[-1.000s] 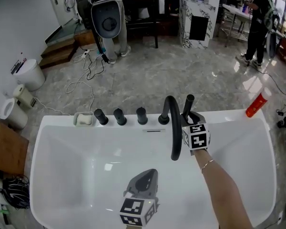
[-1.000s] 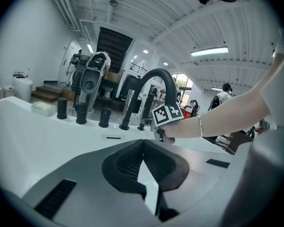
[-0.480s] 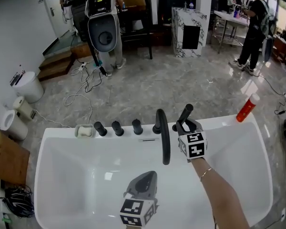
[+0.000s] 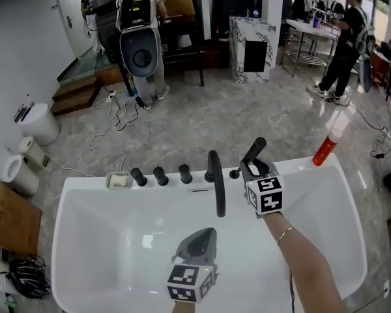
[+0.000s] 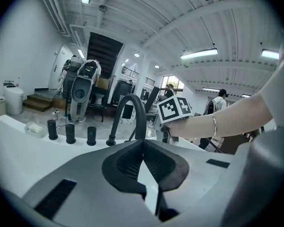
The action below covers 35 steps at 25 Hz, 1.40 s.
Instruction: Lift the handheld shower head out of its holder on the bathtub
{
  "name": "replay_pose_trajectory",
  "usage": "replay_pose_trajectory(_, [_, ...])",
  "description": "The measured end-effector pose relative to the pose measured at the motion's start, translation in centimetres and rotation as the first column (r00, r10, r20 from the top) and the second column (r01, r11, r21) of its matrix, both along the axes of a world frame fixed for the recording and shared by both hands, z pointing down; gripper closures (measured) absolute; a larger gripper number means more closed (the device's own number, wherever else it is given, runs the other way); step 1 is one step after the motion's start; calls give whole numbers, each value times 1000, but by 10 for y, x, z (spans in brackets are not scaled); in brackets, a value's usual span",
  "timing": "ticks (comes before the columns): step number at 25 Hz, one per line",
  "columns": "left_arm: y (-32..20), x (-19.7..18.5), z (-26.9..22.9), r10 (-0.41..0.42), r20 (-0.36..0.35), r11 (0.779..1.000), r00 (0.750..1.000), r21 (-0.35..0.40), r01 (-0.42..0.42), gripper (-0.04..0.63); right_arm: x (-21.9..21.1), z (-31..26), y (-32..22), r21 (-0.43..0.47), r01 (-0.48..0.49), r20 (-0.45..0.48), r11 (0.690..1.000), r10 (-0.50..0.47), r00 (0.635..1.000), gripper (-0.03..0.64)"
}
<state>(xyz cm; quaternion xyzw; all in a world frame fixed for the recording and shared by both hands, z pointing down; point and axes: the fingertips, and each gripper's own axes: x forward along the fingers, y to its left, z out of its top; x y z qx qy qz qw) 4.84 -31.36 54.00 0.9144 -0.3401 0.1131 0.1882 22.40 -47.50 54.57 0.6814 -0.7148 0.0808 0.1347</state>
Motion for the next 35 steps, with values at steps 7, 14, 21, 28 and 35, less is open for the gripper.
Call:
replay_pose_trajectory(7, [19, -5, -33, 11, -4, 999, 1000, 31, -11, 575, -6, -40, 29, 22, -4, 1, 1000, 4, 1000, 494])
replay_pose_trajectory(14, [41, -15, -70, 20, -5, 999, 1000, 50, -20, 575, -22, -87, 61, 47, 8, 0, 999, -8, 1000, 494])
replay_pose_trajectory(21, [63, -24, -107, 33, -9, 997, 999, 76, -33, 575, -31, -139, 95, 76, 8, 11, 997, -9, 1000, 494])
replay_pose_trajectory(28, [86, -26, -141, 50, -11, 994, 999, 95, -49, 575, -41, -186, 131, 99, 3, 24, 995, -5, 1000, 494])
replay_pose_trajectory(35, [110, -24, -167, 67, -5, 990, 998, 125, -66, 575, -45, -223, 167, 119, 12, 18, 993, -14, 1000, 494])
